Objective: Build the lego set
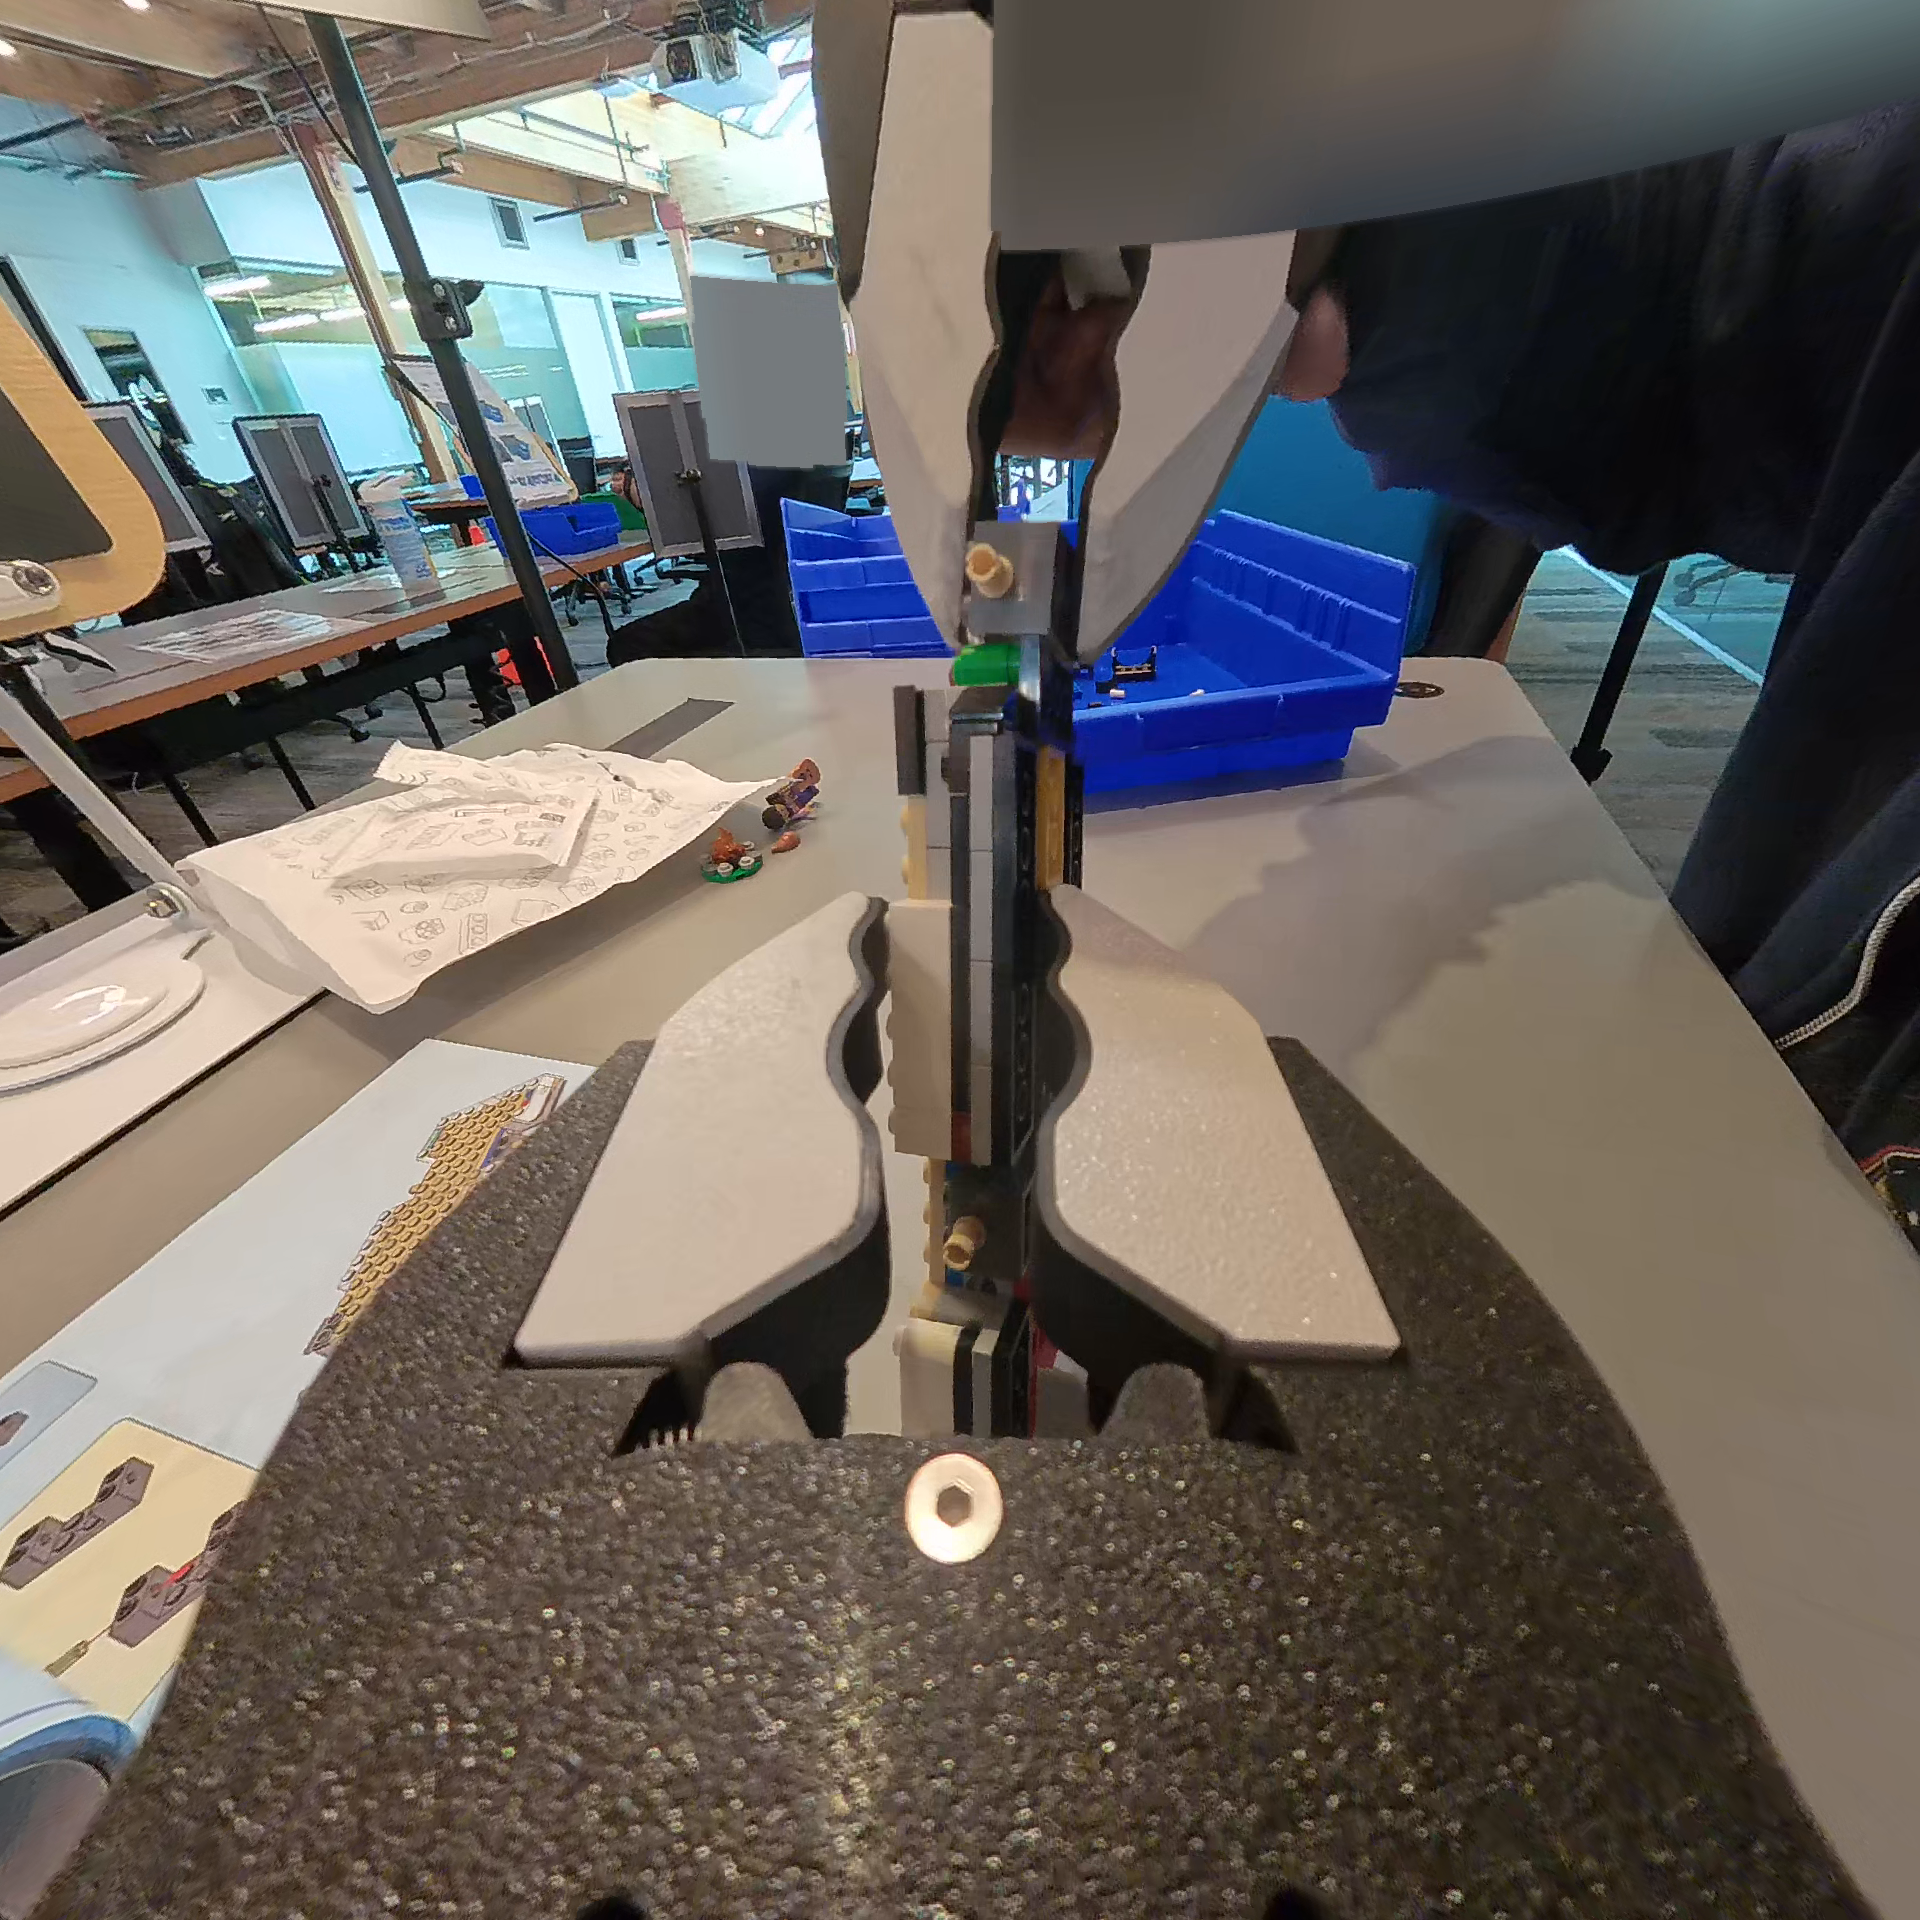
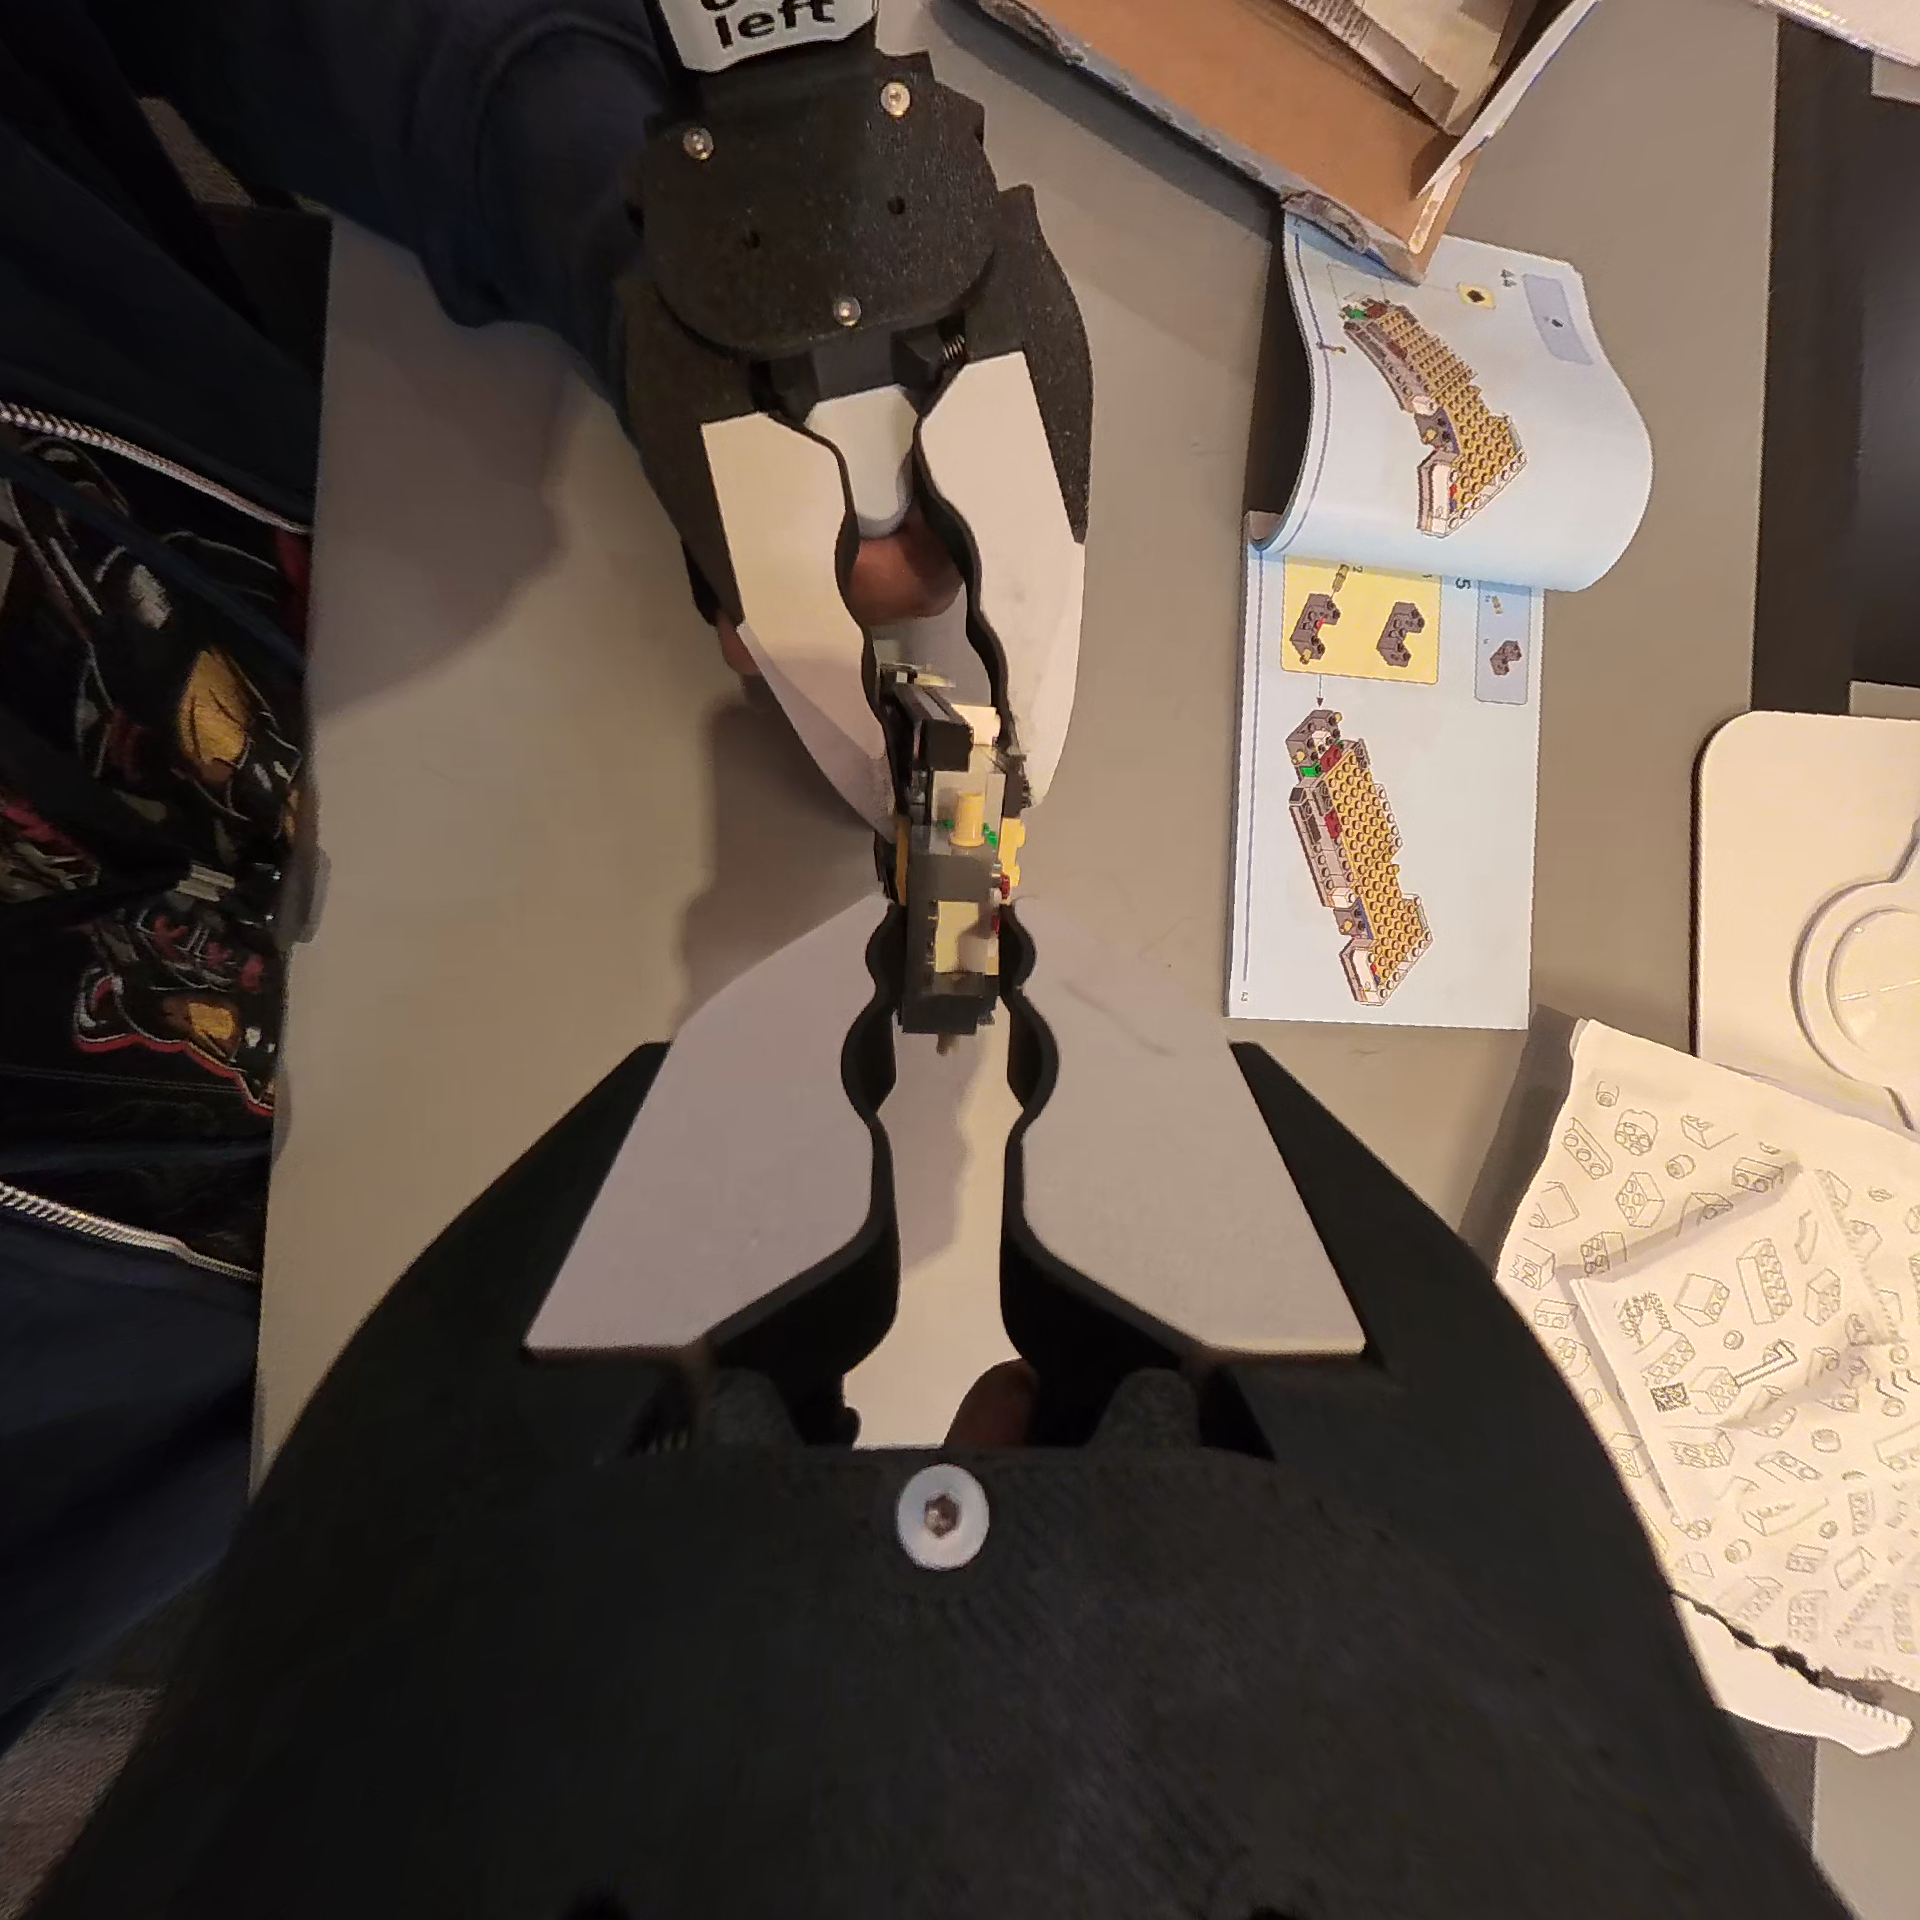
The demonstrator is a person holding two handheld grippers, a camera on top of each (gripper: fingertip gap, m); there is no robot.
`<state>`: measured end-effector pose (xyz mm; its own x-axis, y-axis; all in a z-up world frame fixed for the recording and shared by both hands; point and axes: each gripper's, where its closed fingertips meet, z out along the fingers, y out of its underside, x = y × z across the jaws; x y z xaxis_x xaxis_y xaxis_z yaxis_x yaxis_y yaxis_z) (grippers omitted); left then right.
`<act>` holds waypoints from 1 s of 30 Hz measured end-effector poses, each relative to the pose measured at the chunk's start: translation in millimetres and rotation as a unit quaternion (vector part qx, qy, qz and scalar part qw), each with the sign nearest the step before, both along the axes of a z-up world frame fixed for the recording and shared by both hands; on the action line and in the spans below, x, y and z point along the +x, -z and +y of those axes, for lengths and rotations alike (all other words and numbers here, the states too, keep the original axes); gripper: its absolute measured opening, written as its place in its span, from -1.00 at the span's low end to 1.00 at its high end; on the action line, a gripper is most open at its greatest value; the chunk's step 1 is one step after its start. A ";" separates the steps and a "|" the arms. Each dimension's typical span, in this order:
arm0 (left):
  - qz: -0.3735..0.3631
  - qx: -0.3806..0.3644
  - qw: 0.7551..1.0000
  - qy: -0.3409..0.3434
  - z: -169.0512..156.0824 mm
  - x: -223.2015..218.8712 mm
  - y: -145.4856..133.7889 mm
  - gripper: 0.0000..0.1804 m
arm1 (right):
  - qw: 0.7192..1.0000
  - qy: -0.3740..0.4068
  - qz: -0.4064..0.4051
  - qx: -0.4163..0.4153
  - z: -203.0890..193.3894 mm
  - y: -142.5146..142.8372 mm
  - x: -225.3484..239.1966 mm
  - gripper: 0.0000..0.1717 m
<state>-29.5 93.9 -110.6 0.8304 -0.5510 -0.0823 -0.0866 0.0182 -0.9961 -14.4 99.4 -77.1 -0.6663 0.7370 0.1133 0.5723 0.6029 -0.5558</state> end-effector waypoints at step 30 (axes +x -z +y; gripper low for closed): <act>0.018 -0.003 1.000 0.025 -3.7 5.4 -0.8 -0.72 | 0.999 -0.032 -0.033 -0.018 3.2 7.3 5.4 -0.82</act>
<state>-24.1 90.2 -109.8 0.7979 -0.5928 -0.1087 -0.1217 0.0182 -0.9924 -9.0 102.6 -84.4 -0.7180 0.6948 0.0418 0.5689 0.6204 -0.5399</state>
